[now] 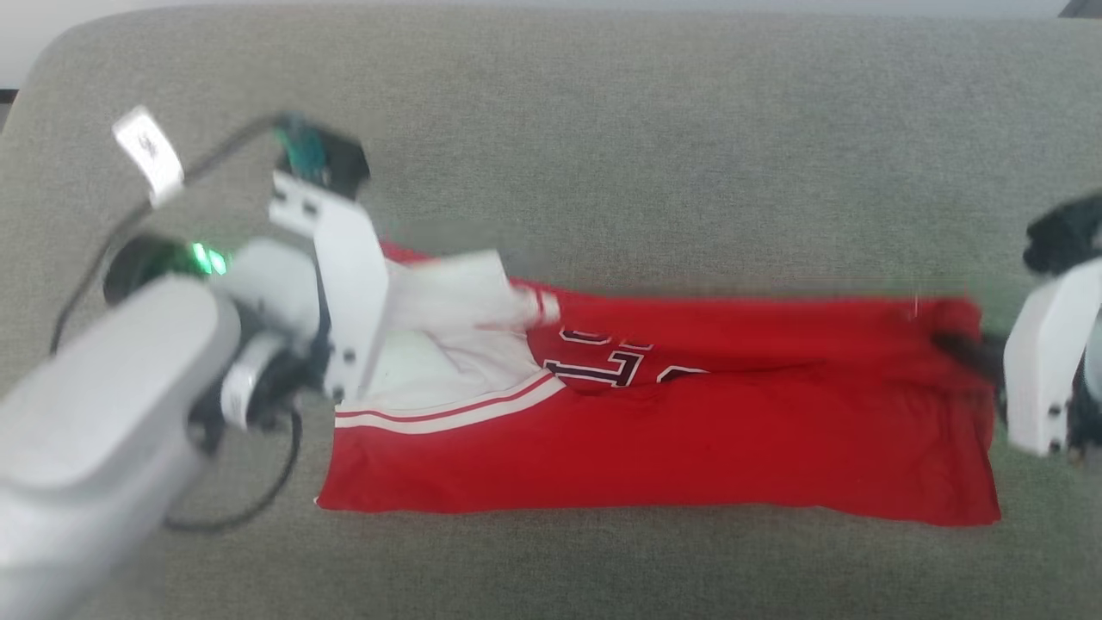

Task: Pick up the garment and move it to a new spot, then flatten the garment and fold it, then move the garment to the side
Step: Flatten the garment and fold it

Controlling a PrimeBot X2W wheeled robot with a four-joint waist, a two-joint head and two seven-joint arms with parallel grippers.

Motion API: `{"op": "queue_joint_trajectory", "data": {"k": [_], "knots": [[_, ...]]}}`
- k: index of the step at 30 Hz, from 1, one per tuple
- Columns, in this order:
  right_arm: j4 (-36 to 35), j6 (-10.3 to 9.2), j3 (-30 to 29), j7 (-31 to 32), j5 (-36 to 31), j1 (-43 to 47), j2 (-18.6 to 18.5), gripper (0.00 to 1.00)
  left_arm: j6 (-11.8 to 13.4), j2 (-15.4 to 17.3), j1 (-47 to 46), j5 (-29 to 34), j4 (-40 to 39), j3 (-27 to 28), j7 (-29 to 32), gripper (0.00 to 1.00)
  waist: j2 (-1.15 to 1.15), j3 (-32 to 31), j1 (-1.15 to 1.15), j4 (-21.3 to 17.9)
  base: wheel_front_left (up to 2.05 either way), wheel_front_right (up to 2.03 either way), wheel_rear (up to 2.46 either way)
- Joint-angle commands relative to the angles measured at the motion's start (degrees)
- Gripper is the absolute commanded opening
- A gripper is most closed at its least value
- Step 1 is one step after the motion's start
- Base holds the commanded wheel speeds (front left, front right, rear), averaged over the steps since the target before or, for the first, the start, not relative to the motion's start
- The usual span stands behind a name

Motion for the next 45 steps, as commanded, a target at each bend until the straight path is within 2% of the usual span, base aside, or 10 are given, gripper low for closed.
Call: {"op": "queue_joint_trajectory", "data": {"k": [1,5,9,10,11,13,14,28,38,45], "knots": [[-0.3,-0.03,-1.0,0.5,-0.8,2.1,0.8,0.0,1.1,0.5,2.3,-0.3,-1.0,0.0,-0.1,0.0,0.0,0.0,0.0,0.1,0.0,0.0,0.0],[-1.0,-0.03,-2.8,1.7,-2.5,6.5,3.4,0.0,3.0,0.8,7.6,-2.4,-2.3,-0.2,-1.2,0.0,0.0,0.1,0.0,0.0,0.0,0.0,0.0],[0.3,-0.02,-3.2,1.9,-4.0,8.0,6.5,0.02,2.0,-1.0,11.8,-4.0,0.8,-0.4,-4.1,0.0,0.0,0.0,0.0,-0.5,0.0,0.0,0.0],[0.7,-0.02,-3.1,2.0,-4.5,8.0,7.1,0.29,1.3,-1.4,12.3,-4.1,1.7,-0.7,-4.7,0.0,0.0,-0.2,0.0,-0.6,0.0,0.0,0.0],[1.0,-0.02,-3.1,1.9,-4.9,7.9,7.7,0.47,0.5,-1.7,12.4,-3.8,2.5,-0.7,-5.9,0.09,0.0,-0.4,0.0,-0.7,0.0,0.0,0.0],[1.3,-0.02,-3.1,2.2,-5.4,8.0,8.7,1.0,-0.3,-2.6,13.3,-4.5,4.4,-0.1,-7.8,0.74,0.0,-1.0,0.0,-0.9,0.0,0.0,0.0],[1.2,-0.02,-3.5,2.0,-5.6,8.0,9.1,1.0,-0.8,-2.6,13.5,-4.2,5.0,-0.1,-8.6,1.0,0.0,-1.3,0.0,-1.0,0.0,0.0,0.0],[-1.1,-0.03,-10.8,1.7,-6.9,12.8,11.6,1.0,-3.5,-0.7,19.1,-4.1,3.4,6.4,-26.4,1.0,0.0,-6.1,0.0,-0.7,0.0,0.0,0.0],[5.6,-0.02,-17.6,2.3,-6.5,13.1,12.8,1.0,-2.2,-1.0,29.0,-0.6,3.7,12.6,-50.9,1.0,0.0,-6.9,0.0,1.8,0.0,0.0,0.0],[12.8,-0.02,-14.9,1.5,-4.2,11.1,12.8,1.0,-1.9,-3.1,35.7,-1.7,6.1,16.5,-63.2,1.0,0.0,-6.8,0.0,4.3,0.0,0.0,0.0]]}}
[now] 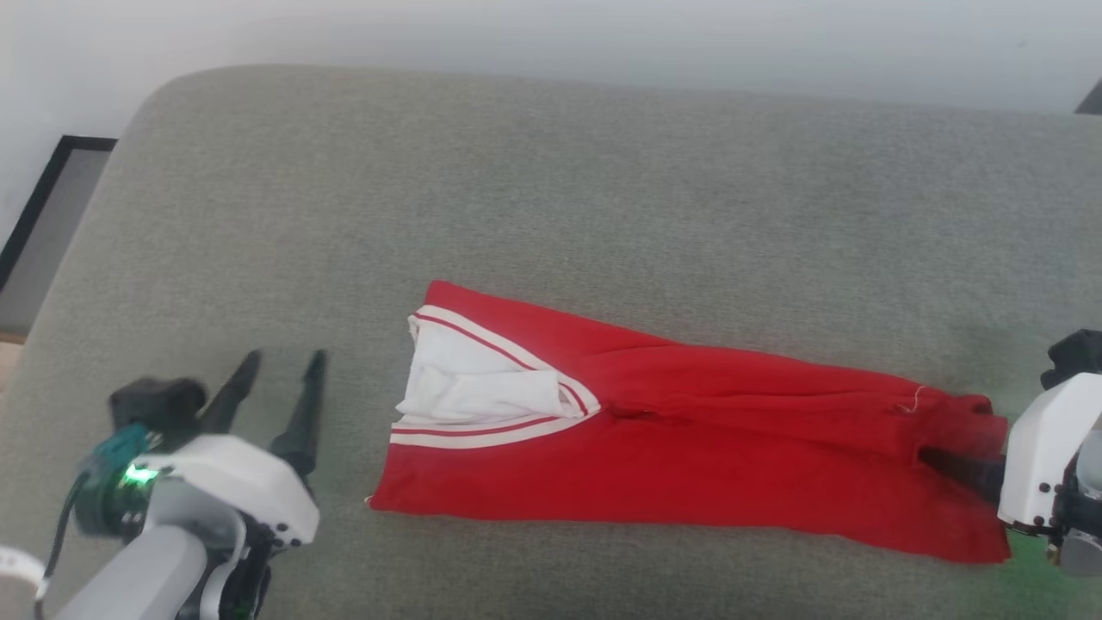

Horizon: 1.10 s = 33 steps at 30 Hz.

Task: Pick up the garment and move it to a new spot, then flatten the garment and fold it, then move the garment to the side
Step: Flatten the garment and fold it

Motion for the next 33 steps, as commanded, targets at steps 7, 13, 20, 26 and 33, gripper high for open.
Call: {"op": "queue_joint_trajectory", "data": {"k": [7,13,20,26,33], "knots": [[7.9,0.02,7.8,-1.4,3.2,-2.6,1.2,0.34,-2.3,-3.7,4.4,0.2,3.3,4.9,-4.5,1.0,0.0,0.4,0.0,3.2,0.0,0.0,0.0],[10.1,0.01,10.7,-2.5,6.4,-4.1,-0.8,0.0,-5.0,-7.9,6.8,3.9,4.6,11.6,-4.8,1.0,0.0,0.5,0.0,4.4,0.0,0.0,0.0],[8.2,-0.04,10.3,-3.6,9.3,-5.5,-4.7,0.0,-8.5,-12.5,9.9,8.1,5.3,19.0,-4.7,1.0,0.0,0.5,0.0,3.4,0.0,0.0,0.0],[10.2,-0.07,6.6,-5.3,10.4,-6.6,-9.5,0.0,-10.9,-15.1,10.7,11.0,6.3,22.4,-4.7,1.0,0.0,0.8,0.0,1.6,0.0,0.0,0.0],[15.7,-0.05,2.2,-6.7,9.7,-8.8,-13.3,0.0,-12.4,-17.0,9.4,13.3,8.0,23.3,-4.7,1.0,0.0,1.3,0.0,0.2,0.0,0.0,0.0]]}}
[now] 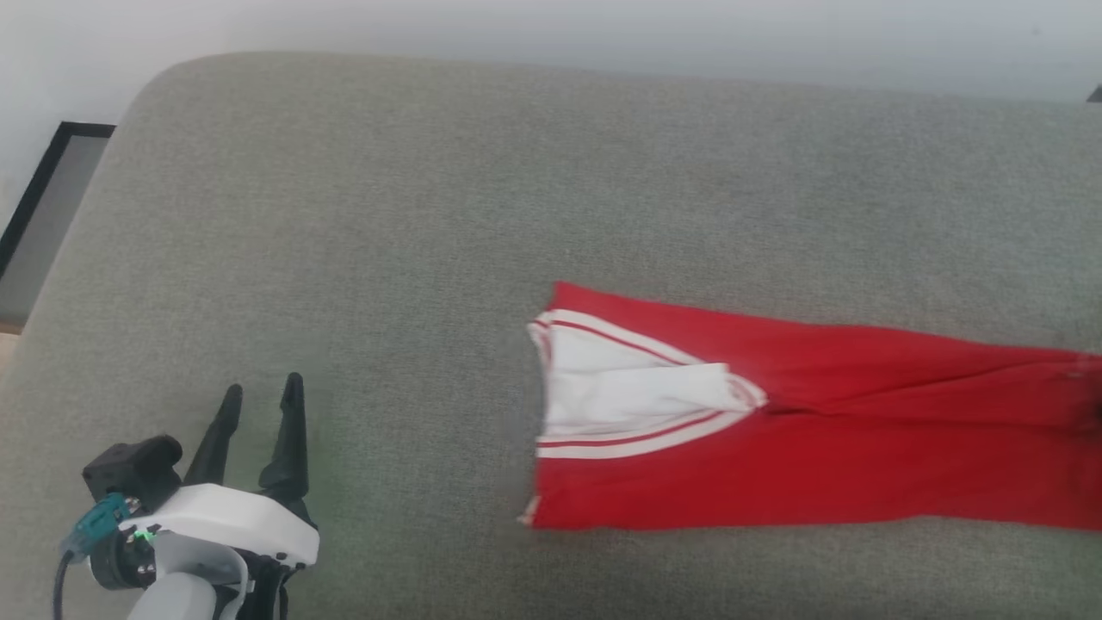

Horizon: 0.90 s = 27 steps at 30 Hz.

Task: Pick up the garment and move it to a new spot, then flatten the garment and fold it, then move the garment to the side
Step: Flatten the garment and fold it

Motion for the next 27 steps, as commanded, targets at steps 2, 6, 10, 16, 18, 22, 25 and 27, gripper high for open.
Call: {"op": "queue_joint_trajectory", "data": {"k": [2,6,10,16,18,22,25,27], "knots": [[2.5,-0.11,-1.1,-0.6,-0.6,-1.1,-1.2,0.0,-0.7,-0.3,-1.2,1.3,0.7,0.4,-0.2,1.0,0.0,0.3,0.0,-0.5,0.0,0.0,0.0],[6.8,-0.11,-1.6,-1.8,-0.9,-3.0,-2.5,0.0,-1.5,-1.1,-2.0,2.0,1.8,0.7,-0.2,1.0,0.0,0.6,0.0,-1.3,0.0,0.0,0.0],[7.8,-0.11,-0.2,-2.4,-0.6,-4.2,-2.5,0.0,-2.2,-1.5,-2.4,2.7,2.4,1.2,-0.2,1.0,0.0,0.5,0.0,-1.9,0.0,0.0,0.0],[-0.7,-0.06,2.1,-1.0,4.2,-1.4,-1.4,0.0,-2.8,-2.0,-1.9,3.5,3.0,1.8,-0.2,1.0,0.0,-0.2,0.0,-2.4,0.0,0.0,0.0],[-5.1,-0.06,2.7,-0.2,4.8,0.3,-1.2,0.0,-2.9,-2.0,-1.5,3.7,3.0,2.0,-0.2,1.0,0.0,-0.5,0.0,-2.5,0.0,0.0,0.0],[-14.1,-0.06,4.1,1.2,5.7,2.9,0.9,0.0,-3.2,-2.0,-1.0,3.9,3.0,2.1,-0.2,1.0,0.0,-1.0,0.0,-2.2,0.0,0.0,0.0],[-19.5,-0.06,5.6,2.1,5.1,3.6,2.9,0.0,-3.5,-2.0,-1.3,4.0,3.1,1.8,-0.2,1.0,0.0,-1.5,0.0,-1.6,0.0,0.0,0.0],[-21.9,-0.06,6.9,2.6,4.6,3.6,4.9,0.0,-3.6,-2.1,-1.5,4.2,3.2,1.4,-0.2,1.0,0.0,-1.7,0.0,-1.0,0.0,0.0,0.0]]}}
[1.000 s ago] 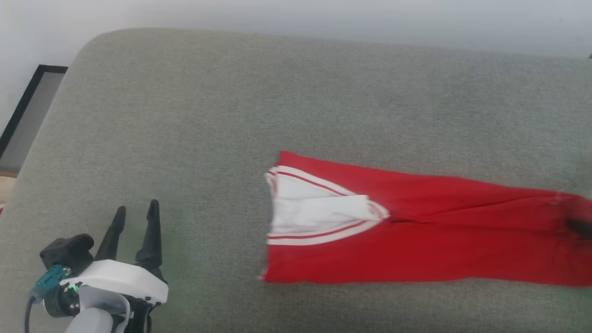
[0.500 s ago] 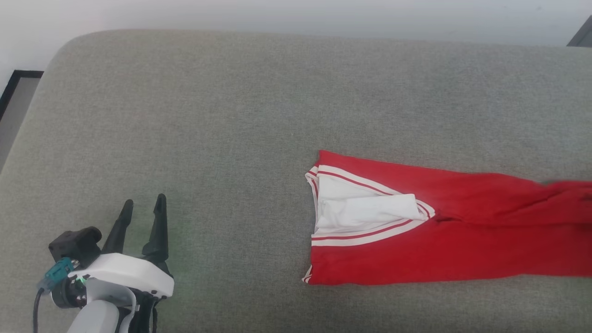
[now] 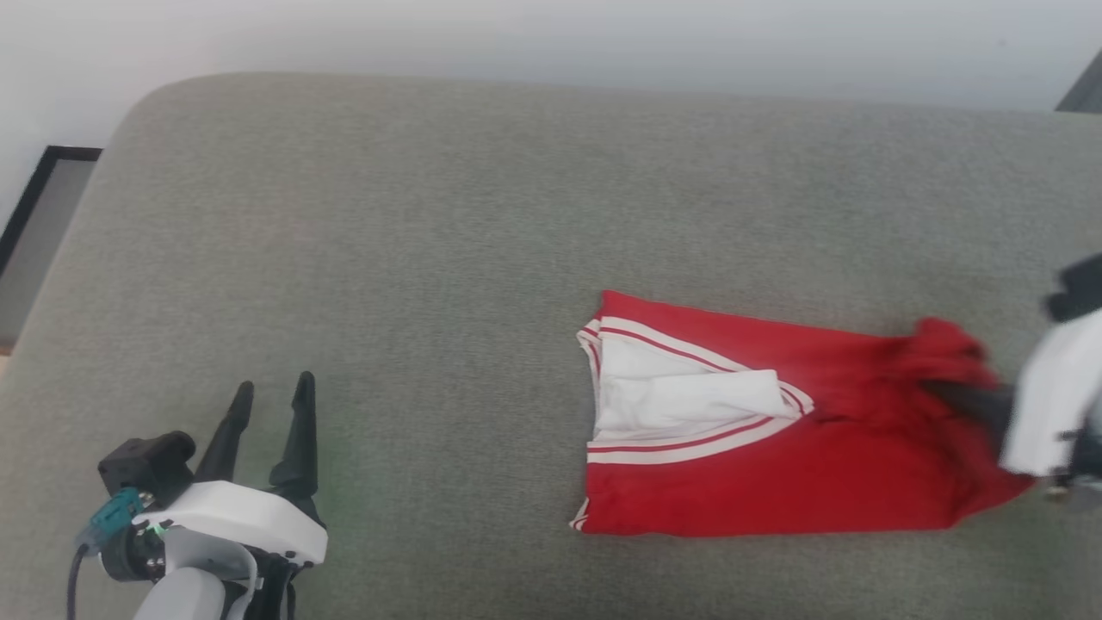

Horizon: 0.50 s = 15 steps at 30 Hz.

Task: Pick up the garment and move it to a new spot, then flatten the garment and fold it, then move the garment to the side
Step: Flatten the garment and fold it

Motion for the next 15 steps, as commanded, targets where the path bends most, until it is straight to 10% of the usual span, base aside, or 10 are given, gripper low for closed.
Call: {"op": "queue_joint_trajectory", "data": {"k": [1,15], "knots": [[-1.4,-0.01,1.1,0.3,-0.6,-0.2,1.7,0.0,-0.3,-0.1,-0.4,0.8,0.1,-0.3,-0.1,1.0,0.0,-0.3,0.0,0.7,0.0,0.0,0.0],[1.4,-0.01,11.5,-1.0,-5.4,-7.7,11.6,0.0,-2.0,-1.8,-3.8,1.4,2.5,-3.6,0.4,1.0,0.0,-0.4,0.0,6.4,0.0,0.0,0.0]]}}
